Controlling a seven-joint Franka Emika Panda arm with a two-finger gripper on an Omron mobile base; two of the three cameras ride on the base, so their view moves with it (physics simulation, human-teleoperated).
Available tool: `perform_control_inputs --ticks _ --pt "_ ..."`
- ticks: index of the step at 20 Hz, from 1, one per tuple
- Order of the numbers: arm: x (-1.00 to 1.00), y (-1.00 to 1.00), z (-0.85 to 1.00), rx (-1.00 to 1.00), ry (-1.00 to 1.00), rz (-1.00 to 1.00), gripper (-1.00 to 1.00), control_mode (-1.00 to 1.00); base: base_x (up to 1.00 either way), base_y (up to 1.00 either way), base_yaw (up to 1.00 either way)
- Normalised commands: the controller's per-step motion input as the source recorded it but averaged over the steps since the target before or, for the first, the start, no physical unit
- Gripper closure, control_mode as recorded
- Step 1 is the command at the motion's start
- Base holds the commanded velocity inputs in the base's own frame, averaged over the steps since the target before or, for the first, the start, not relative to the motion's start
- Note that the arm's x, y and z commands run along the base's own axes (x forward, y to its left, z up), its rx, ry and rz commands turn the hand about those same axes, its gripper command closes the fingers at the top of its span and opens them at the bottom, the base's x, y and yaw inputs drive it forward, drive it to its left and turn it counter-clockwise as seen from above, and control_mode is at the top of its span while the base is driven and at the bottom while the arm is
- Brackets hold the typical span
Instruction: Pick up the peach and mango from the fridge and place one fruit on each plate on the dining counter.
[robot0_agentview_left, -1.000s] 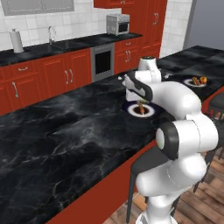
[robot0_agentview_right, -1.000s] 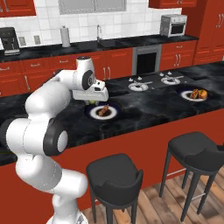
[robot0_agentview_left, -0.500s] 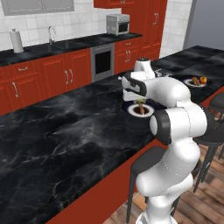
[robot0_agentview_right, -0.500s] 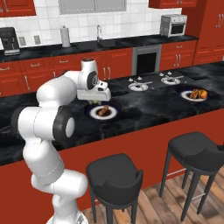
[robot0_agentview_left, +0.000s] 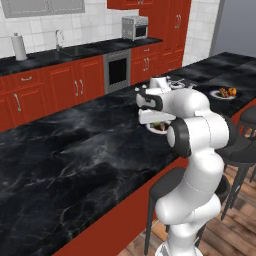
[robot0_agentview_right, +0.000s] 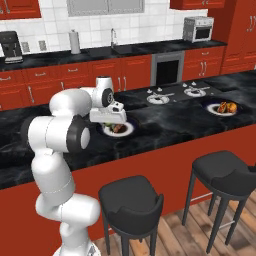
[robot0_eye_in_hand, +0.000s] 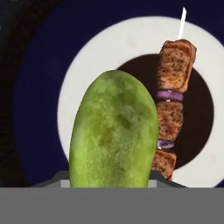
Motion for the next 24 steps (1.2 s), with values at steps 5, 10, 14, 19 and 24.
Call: perform_control_inputs --ticks 5,10,14,19,24 --pt "0.02 0.00 0.00 0.00 0.00 0.00 1.00 -1.00 0.00 0.00 0.00" --pt "0.00 0.00 0.00 0.00 0.00 0.00 -1.00 -1.00 0.00 0.00 0.00" --pt "-0.01 0.00 0.00 0.00 0.00 0.00 -1.00 -1.00 0.00 0.00 0.00" --pt "-0.02 -0.01 0.00 0.00 -0.03 -0.01 -1.00 -1.00 0.00 0.00 0.00" --pt "-0.06 -0.04 0.20 0.00 -0.01 -0.02 -1.00 -1.00 0.00 0.00 0.00"
